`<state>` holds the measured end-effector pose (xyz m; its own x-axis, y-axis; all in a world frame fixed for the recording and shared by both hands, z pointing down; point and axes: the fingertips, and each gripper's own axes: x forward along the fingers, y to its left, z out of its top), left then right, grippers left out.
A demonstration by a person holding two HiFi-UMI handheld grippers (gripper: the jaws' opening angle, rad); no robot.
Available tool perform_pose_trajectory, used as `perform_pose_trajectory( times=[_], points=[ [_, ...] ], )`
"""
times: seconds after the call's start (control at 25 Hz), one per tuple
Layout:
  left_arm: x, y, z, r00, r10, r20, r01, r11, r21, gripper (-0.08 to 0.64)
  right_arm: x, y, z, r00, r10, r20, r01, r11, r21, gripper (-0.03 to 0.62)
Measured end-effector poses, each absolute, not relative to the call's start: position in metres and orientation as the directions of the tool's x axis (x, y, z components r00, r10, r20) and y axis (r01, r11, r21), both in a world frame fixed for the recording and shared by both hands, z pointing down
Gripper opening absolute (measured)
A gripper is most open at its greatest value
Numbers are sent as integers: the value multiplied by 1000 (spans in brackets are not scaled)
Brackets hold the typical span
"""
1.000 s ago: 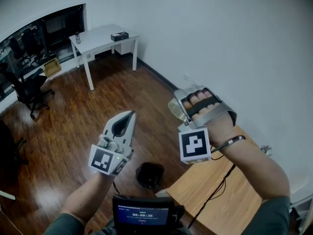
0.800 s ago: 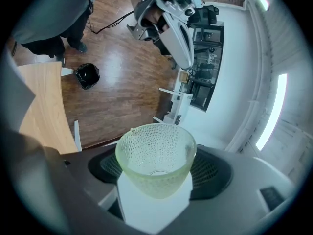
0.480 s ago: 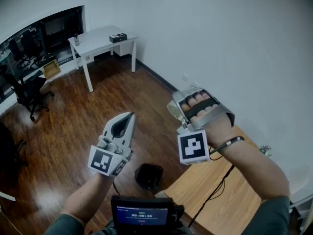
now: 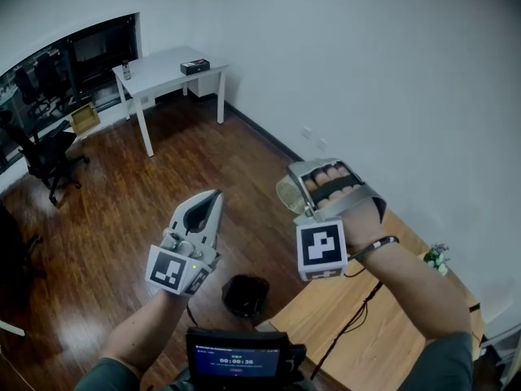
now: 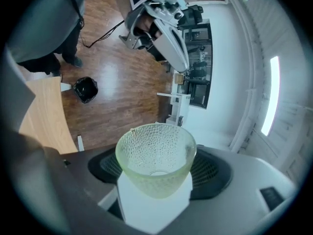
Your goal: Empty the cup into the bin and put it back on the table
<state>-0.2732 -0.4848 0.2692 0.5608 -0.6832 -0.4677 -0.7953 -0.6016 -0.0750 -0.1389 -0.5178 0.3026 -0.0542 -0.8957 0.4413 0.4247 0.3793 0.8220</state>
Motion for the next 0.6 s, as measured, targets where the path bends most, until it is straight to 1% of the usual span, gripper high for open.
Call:
perform_pose_trajectory(
  times=[0.08, 0.2, 0.36, 0.48, 0.6],
  points=[
    [-270, -484, 270, 566, -680, -466, -792, -606, -77, -11, -140, -517, 302, -69, -889, 453, 364, 401, 841, 396],
    [-263, -480, 271, 573, -675, -464, -786, -613, -79, -11, -140, -515, 304, -102, -867, 488, 230, 456, 860, 396],
    [-256, -478, 269, 583, -670, -460, -779, -622, -80, -11, -122, -516, 315, -112, -839, 533, 51, 531, 846, 396],
    [-251, -476, 270, 590, -666, -456, -772, -631, -78, -11, -120, -511, 321, -172, -812, 557, -104, 577, 810, 396],
    [-245, -474, 272, 595, -665, -452, -766, -639, -68, -11, -123, -505, 329, -244, -771, 588, -238, 635, 734, 396]
  ],
)
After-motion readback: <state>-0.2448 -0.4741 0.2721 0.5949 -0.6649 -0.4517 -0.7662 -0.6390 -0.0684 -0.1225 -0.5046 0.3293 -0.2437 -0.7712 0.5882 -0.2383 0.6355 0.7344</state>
